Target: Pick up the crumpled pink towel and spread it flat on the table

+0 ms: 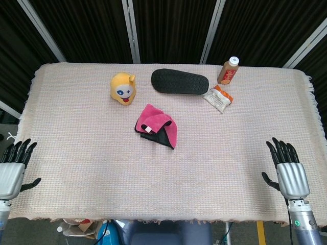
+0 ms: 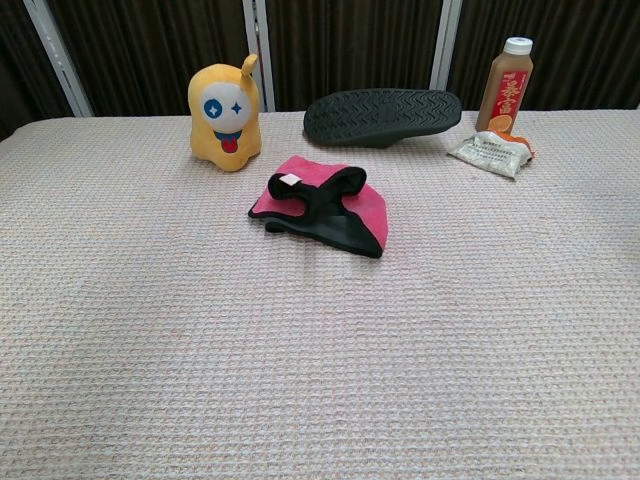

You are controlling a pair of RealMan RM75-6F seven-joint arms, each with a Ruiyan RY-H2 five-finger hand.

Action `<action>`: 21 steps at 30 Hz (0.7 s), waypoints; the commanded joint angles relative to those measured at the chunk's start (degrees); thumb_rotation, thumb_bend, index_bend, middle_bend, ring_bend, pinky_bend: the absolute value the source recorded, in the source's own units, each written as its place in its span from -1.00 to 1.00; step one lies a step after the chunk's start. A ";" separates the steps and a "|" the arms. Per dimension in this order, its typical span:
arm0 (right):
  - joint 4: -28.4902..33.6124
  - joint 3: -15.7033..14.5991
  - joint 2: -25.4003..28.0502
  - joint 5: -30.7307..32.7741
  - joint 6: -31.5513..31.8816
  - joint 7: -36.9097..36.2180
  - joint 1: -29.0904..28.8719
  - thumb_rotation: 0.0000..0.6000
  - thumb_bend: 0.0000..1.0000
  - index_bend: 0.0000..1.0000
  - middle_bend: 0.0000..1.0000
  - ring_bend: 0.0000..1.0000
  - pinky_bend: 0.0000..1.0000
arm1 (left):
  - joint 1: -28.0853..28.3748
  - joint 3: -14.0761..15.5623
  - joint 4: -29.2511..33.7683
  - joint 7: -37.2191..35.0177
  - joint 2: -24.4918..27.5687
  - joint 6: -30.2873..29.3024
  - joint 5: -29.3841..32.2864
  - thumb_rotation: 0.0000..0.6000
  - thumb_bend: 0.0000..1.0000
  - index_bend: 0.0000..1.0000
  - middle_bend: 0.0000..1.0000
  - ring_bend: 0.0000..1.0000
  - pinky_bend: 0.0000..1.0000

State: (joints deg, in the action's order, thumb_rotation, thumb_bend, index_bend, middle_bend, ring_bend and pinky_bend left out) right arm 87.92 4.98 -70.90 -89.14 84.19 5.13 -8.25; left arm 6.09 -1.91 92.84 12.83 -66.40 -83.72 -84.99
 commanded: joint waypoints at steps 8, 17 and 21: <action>-11.94 3.50 -10.05 -7.25 -11.38 -14.53 -15.70 1.00 -0.50 -0.29 -0.71 -0.82 -0.68 | 1.01 -1.44 -1.54 0.46 -2.09 0.54 1.39 1.00 -1.00 -1.00 -1.00 -1.00 -1.00; -26.77 6.62 -25.44 -7.25 -16.47 -18.18 -26.74 1.00 -0.50 -0.09 -0.60 -0.74 -0.65 | 1.60 -1.36 -3.18 2.52 -3.99 1.48 1.99 1.00 -1.00 -1.00 -1.00 -1.00 -1.00; -31.82 7.45 -31.49 -6.66 -16.58 -19.89 -30.37 1.00 -0.50 -0.09 -0.60 -0.73 -0.64 | 1.65 -1.39 -3.32 2.67 -4.26 1.40 2.11 1.00 -1.00 -1.00 -1.00 -1.00 -1.00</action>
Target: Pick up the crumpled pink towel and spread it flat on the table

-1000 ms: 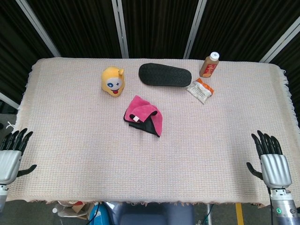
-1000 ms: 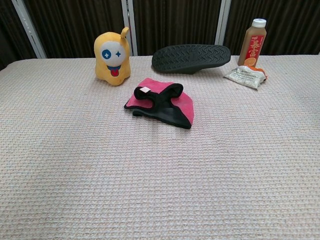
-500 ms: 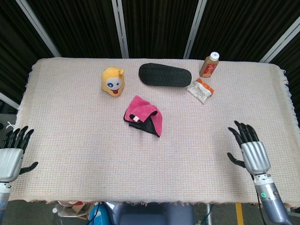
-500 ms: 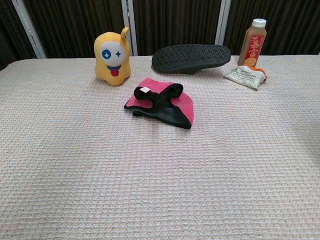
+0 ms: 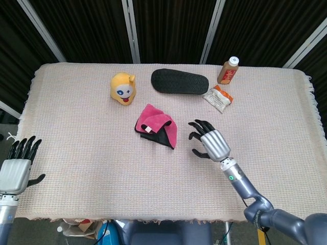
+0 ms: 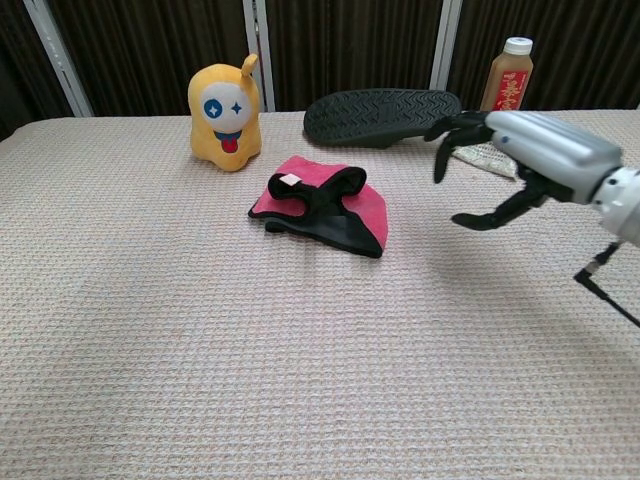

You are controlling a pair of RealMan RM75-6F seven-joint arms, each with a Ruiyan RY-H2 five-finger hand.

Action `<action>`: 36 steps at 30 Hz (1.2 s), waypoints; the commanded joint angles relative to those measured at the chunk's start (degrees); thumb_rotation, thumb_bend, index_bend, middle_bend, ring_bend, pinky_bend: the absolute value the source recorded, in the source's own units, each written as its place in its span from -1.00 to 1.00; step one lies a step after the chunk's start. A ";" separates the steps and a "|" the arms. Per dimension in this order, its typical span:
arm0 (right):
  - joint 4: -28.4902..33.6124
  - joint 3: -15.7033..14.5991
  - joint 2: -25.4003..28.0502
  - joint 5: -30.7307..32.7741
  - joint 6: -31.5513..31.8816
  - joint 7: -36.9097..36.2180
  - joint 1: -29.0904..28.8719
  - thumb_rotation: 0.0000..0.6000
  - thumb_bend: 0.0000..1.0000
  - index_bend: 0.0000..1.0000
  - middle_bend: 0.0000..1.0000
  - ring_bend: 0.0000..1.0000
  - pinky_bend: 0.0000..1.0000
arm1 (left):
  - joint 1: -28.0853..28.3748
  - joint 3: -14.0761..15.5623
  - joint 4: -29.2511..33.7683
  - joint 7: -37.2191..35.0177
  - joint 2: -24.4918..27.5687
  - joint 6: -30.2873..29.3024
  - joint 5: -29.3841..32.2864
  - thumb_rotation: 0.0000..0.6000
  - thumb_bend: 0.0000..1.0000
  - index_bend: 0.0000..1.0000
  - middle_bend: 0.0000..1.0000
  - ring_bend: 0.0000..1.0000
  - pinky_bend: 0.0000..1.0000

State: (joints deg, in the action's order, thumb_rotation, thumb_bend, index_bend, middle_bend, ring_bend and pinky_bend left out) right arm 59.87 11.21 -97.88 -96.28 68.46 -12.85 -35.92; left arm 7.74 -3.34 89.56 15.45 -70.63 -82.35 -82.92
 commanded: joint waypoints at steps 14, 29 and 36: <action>-19.54 3.08 -18.06 2.66 4.17 -8.17 -9.65 1.00 -0.50 -0.09 -0.60 -0.73 -0.64 | 0.05 0.30 -1.22 -2.10 -0.03 0.92 0.83 1.00 -1.00 -1.00 -1.00 -1.00 -1.00; -25.23 0.93 -22.92 4.67 3.68 -11.77 -11.24 1.00 -0.50 -0.09 -0.60 -0.73 -0.64 | 0.45 0.91 -1.23 -1.59 -0.51 1.58 0.33 1.00 -1.00 -1.00 -1.00 -1.00 -1.00; -28.73 2.00 -25.45 6.53 4.38 -11.56 -12.36 1.00 -0.50 -0.09 -0.60 -0.73 -0.64 | 0.55 1.01 -1.40 -1.90 -0.72 1.51 0.04 1.00 -1.00 -1.00 -1.00 -1.00 -1.00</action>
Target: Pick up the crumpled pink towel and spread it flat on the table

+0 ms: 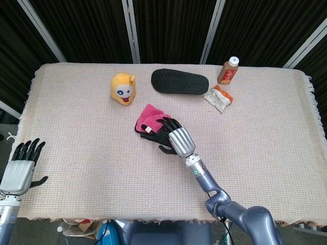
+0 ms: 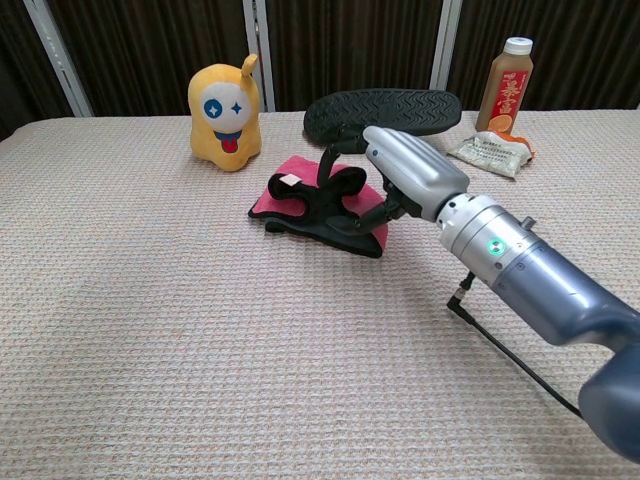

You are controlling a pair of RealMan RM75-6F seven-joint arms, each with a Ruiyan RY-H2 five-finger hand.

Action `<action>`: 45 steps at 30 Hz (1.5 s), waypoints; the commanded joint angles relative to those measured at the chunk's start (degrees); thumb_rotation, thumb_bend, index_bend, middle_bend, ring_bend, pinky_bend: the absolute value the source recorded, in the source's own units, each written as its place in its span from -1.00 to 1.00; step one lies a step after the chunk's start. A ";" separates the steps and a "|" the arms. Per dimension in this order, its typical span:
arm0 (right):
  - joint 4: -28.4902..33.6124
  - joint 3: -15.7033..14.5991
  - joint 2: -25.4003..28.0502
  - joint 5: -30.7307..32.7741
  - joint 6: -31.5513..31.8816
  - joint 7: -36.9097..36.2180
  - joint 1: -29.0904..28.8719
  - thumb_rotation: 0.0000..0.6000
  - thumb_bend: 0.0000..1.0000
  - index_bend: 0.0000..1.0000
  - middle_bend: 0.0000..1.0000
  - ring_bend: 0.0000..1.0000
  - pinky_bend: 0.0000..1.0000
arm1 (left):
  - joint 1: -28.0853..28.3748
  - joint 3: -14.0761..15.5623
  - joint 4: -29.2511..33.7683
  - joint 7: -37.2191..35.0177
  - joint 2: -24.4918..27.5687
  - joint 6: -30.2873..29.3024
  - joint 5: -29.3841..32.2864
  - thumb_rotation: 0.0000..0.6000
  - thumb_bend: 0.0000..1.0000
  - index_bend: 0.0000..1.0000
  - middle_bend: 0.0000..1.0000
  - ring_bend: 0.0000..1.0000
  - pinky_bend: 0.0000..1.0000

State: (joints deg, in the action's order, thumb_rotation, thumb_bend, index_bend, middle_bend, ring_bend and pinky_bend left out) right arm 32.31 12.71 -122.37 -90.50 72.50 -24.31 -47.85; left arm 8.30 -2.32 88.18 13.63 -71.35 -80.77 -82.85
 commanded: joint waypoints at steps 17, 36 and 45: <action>-4.61 0.84 -4.21 2.93 1.39 -1.53 -2.00 1.00 -0.50 -0.09 -0.60 -0.73 -0.64 | 0.05 0.11 -0.36 0.01 -0.20 -0.19 -0.10 1.00 -1.00 -1.00 -1.00 -1.00 -1.00; -7.45 0.81 -6.30 4.80 1.15 -2.37 -2.51 1.00 -0.17 0.08 -0.57 -0.73 -0.64 | 0.25 0.36 -0.68 -0.14 -0.47 0.33 -0.01 1.00 -1.00 -1.00 -1.00 -1.00 -1.00; -6.95 0.47 -5.90 4.90 1.66 -1.97 -2.51 1.00 -0.02 0.13 -0.56 -0.73 -0.64 | 0.29 0.52 -0.51 -0.44 -0.36 0.49 -0.11 1.00 -1.00 -1.00 -1.00 -1.00 -1.00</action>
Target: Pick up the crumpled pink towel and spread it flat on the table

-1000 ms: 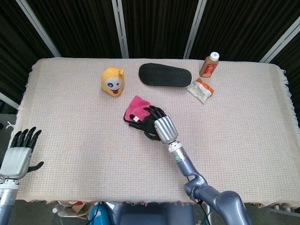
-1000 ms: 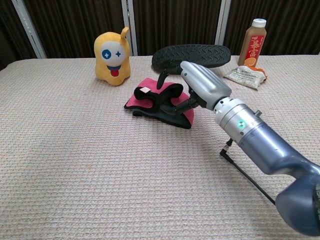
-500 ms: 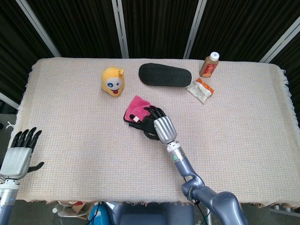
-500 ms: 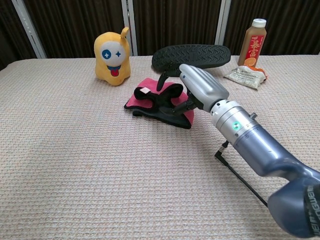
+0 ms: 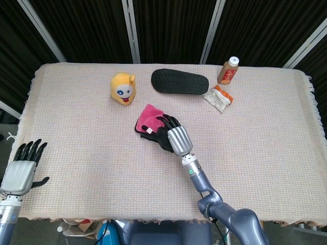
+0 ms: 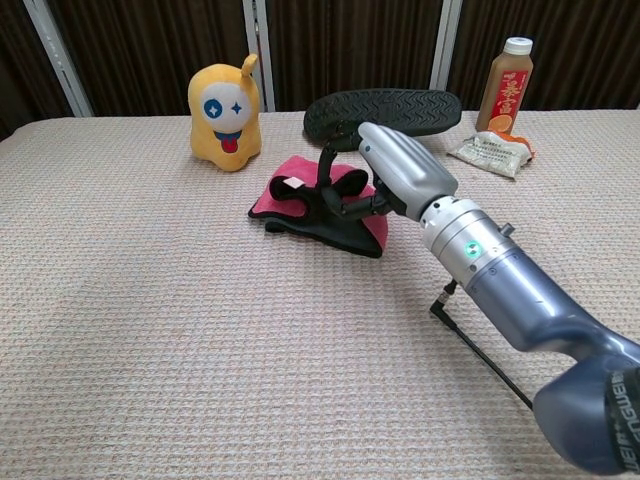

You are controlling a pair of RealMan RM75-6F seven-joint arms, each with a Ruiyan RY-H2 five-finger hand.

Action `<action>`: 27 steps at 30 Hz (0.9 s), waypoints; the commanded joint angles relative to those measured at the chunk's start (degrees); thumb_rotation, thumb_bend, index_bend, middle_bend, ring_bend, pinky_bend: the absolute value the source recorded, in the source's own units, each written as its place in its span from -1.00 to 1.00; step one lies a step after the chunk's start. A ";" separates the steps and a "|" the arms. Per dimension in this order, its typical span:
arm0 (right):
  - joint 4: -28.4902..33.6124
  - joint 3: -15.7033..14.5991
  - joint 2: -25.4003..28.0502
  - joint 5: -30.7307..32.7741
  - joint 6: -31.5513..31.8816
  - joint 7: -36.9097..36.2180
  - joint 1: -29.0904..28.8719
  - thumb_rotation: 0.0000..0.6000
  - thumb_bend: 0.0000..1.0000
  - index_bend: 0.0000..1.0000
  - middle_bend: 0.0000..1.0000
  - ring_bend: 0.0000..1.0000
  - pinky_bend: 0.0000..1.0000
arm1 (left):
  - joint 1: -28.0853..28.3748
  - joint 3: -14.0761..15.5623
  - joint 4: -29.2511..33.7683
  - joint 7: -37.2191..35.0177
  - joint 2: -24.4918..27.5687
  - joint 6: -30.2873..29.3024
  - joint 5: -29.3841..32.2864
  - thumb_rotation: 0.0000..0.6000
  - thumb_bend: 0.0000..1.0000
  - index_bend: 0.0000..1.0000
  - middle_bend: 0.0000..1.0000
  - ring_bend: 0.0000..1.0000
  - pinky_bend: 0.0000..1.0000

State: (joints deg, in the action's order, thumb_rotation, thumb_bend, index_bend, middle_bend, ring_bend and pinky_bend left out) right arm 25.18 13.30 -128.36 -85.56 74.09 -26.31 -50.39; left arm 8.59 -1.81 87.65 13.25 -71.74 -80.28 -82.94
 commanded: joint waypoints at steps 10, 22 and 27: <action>2.90 -0.54 2.15 -0.77 2.33 1.07 0.18 1.00 0.01 0.19 -0.55 -0.73 -0.64 | 0.07 0.19 0.18 -0.24 0.07 0.30 -0.03 1.00 -1.00 -1.00 -1.00 -1.00 -1.00; 21.43 4.76 15.53 0.94 4.56 12.62 -0.95 1.00 0.01 0.22 -0.55 -0.73 -0.64 | 0.66 -0.06 1.21 -0.46 0.11 1.76 1.01 1.00 -1.00 -1.00 -1.00 -1.00 -1.00; 30.29 7.13 20.84 2.49 3.13 19.03 -1.25 1.00 0.01 0.22 -0.55 -0.73 -0.64 | 1.41 -0.56 2.09 -0.40 -0.13 3.10 2.04 1.00 -1.00 -1.00 -1.00 -1.00 -1.00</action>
State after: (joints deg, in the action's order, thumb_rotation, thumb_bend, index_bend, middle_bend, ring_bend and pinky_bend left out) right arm 51.12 18.51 -110.96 -84.23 77.96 -11.08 -51.31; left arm 9.79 -2.22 89.53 12.87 -71.78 -77.49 -81.15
